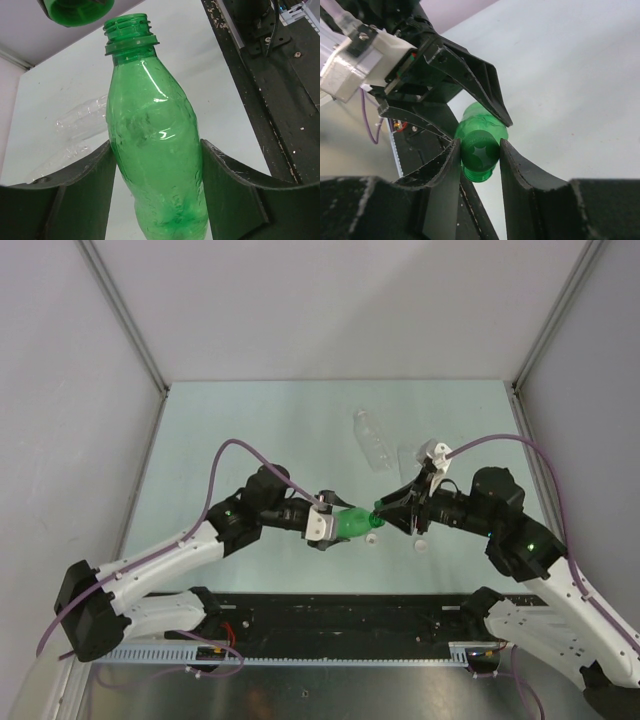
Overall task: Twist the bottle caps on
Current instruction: Screw the bottle cap onto the plastic bottle.
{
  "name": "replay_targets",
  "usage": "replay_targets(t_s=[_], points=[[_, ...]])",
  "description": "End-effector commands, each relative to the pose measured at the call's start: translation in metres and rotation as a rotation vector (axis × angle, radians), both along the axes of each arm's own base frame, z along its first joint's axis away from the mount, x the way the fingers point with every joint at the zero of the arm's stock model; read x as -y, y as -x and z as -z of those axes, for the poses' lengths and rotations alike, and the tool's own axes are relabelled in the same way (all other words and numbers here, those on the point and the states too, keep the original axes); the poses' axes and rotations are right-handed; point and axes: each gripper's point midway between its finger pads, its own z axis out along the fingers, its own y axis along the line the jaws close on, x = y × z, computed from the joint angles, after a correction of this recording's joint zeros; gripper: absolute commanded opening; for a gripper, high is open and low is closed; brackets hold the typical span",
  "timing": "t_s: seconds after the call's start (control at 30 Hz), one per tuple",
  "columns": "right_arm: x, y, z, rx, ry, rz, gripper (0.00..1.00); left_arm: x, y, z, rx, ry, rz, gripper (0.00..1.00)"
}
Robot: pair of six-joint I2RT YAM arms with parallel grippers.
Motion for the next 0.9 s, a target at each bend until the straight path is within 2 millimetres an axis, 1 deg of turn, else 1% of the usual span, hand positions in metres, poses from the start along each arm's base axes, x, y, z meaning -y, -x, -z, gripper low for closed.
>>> replay_targets(t_s=[0.0, 0.1, 0.3, 0.47, 0.67, 0.87], points=[[0.011, -0.008, -0.006, 0.051, 0.047, 0.071, 0.13, 0.000, 0.001, -0.009, 0.009, 0.025, 0.016, 0.00], [0.014, -0.011, 0.000, 0.042, 0.075, 0.096, 0.13, 0.002, 0.001, -0.010, -0.017, 0.025, 0.014, 0.00], [0.004, -0.006, 0.009, 0.019, 0.096, 0.041, 0.13, 0.008, -0.002, -0.017, -0.078, 0.029, -0.005, 0.00], [0.002, -0.001, 0.010, 0.018, 0.100, 0.023, 0.13, 0.011, -0.001, -0.023, -0.128, 0.036, -0.002, 0.00], [0.008, 0.001, 0.007, 0.036, 0.099, 0.042, 0.13, 0.010, 0.002, -0.027, -0.155, 0.046, 0.009, 0.00], [0.010, 0.002, 0.010, 0.024, 0.111, 0.048, 0.14, 0.008, 0.007, -0.034, -0.166, 0.062, 0.038, 0.00]])
